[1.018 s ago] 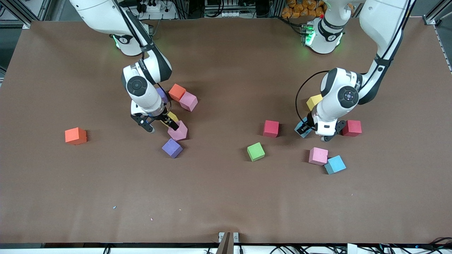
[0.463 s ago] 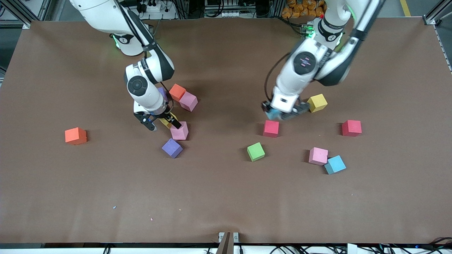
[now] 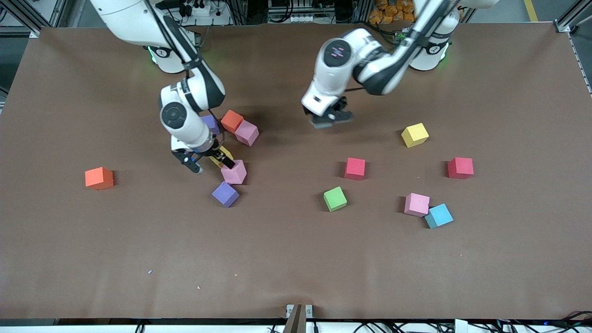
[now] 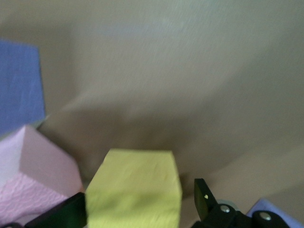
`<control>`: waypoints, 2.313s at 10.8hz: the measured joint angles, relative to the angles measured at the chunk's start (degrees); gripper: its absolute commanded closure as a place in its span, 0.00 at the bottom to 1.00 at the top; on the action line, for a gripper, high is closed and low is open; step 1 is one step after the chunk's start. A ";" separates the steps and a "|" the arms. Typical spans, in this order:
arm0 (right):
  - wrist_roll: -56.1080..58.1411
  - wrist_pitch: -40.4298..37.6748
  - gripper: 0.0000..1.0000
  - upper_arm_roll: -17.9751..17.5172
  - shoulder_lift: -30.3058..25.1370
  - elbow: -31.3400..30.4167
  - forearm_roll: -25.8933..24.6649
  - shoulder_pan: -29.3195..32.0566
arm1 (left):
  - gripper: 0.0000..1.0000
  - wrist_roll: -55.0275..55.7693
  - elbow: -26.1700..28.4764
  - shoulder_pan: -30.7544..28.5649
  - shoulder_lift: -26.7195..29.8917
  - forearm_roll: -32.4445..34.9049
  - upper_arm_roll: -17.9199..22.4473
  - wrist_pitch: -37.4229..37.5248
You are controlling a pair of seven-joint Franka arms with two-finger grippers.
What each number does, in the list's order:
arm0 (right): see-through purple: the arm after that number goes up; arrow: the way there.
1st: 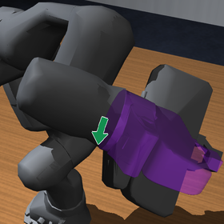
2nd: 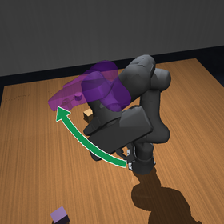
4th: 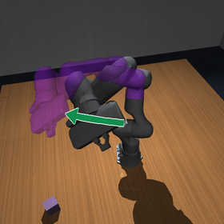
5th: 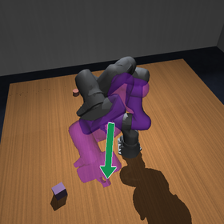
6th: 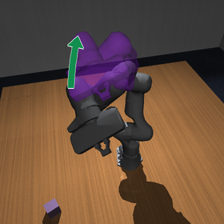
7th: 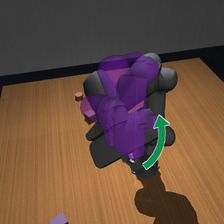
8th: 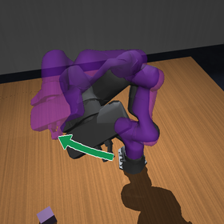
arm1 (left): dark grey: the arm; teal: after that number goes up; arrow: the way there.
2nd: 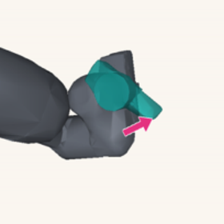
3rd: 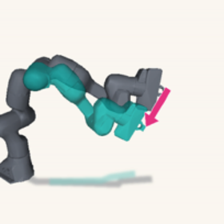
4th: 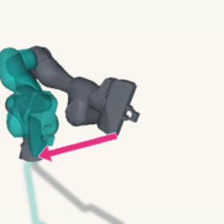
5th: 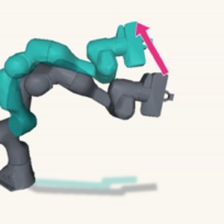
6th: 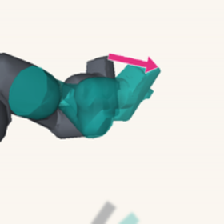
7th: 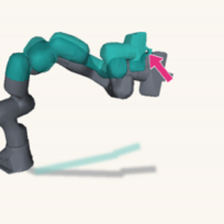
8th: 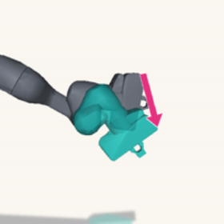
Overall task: Arrange 11 blocks into digit 3
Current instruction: 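Carry the cyan block to the table middle and set it down with the left gripper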
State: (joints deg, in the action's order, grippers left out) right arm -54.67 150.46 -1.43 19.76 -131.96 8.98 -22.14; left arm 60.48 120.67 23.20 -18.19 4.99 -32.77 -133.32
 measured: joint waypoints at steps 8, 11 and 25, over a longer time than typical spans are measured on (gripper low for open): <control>2.09 -1.63 0.00 -1.29 0.78 -0.25 5.74 1.25 | 0.93 1.60 -6.95 4.78 -14.12 11.46 0.23 -0.01; 1.81 -1.88 0.12 -1.34 0.78 -0.21 5.94 1.24 | 0.93 1.58 -6.96 4.88 -15.40 11.47 0.23 -0.06; 23.58 -13.78 1.00 -1.16 -2.88 6.72 5.93 1.57 | 0.00 5.06 -9.48 3.16 -9.87 11.47 0.39 1.16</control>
State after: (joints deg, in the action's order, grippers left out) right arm -31.09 136.68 -2.60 16.88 -125.23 14.92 -20.57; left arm 65.54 111.19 26.36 -28.07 16.46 -32.38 -132.16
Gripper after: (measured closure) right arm 0.445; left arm 0.000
